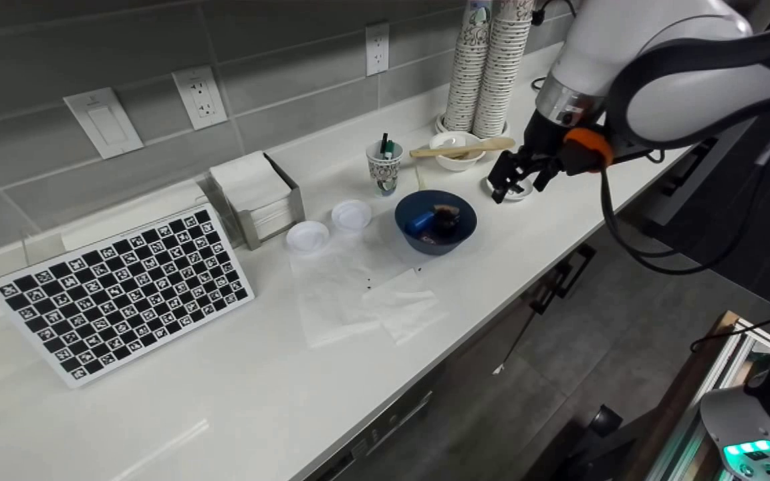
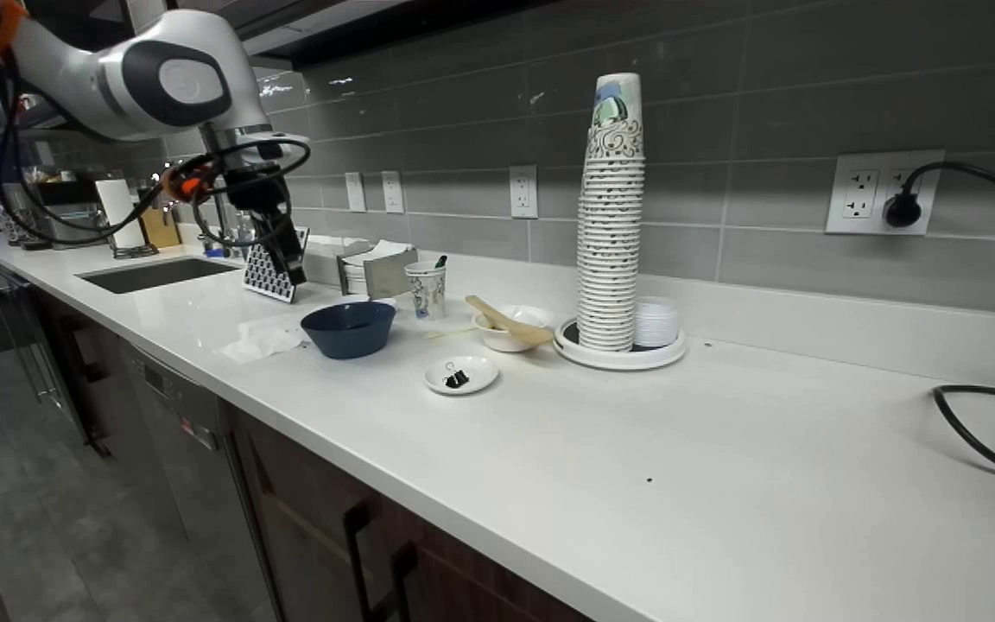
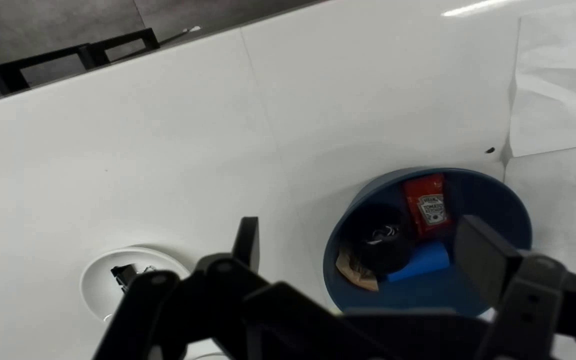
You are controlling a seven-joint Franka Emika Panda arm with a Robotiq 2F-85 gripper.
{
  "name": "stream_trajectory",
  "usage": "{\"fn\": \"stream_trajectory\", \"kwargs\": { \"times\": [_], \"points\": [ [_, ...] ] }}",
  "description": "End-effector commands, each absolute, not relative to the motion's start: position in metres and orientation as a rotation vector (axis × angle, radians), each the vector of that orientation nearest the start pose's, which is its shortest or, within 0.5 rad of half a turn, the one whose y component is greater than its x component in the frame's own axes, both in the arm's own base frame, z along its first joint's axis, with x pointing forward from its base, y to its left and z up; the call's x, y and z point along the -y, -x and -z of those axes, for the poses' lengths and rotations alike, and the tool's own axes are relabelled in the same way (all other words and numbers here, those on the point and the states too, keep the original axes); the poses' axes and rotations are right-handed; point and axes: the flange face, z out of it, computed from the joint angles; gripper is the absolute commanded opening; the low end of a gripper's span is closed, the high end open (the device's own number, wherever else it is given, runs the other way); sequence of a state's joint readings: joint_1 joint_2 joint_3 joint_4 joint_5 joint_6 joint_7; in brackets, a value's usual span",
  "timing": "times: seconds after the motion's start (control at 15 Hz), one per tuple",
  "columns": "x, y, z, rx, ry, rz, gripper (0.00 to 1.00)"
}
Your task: Take the black thing out of the blue bowl and put it on the side plate
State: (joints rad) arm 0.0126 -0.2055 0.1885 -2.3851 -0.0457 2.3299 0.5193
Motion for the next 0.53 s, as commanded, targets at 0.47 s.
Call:
{"fn": "stream_trajectory", "kwargs": {
  "times": [0.47],
  "points": [
    [-0.106, -0.517, -0.385, -0.738, 3.017, 0.168, 1.0]
  ]
}}
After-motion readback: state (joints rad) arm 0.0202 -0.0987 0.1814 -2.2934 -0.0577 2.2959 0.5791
